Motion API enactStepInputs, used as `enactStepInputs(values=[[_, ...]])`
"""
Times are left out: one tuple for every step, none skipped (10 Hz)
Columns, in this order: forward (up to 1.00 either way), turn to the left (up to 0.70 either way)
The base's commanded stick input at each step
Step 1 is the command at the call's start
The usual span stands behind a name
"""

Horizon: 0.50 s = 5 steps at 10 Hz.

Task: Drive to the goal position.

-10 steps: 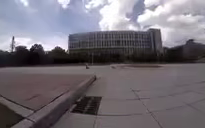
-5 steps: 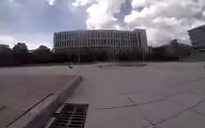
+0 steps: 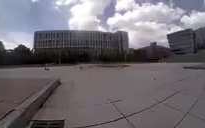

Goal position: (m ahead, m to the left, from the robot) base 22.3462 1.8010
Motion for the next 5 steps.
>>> enactStepInputs(values=[[0.70,0.00],[0.70,0.00],[0.70,0.00],[0.70,0.01],[0.70,0.04]])
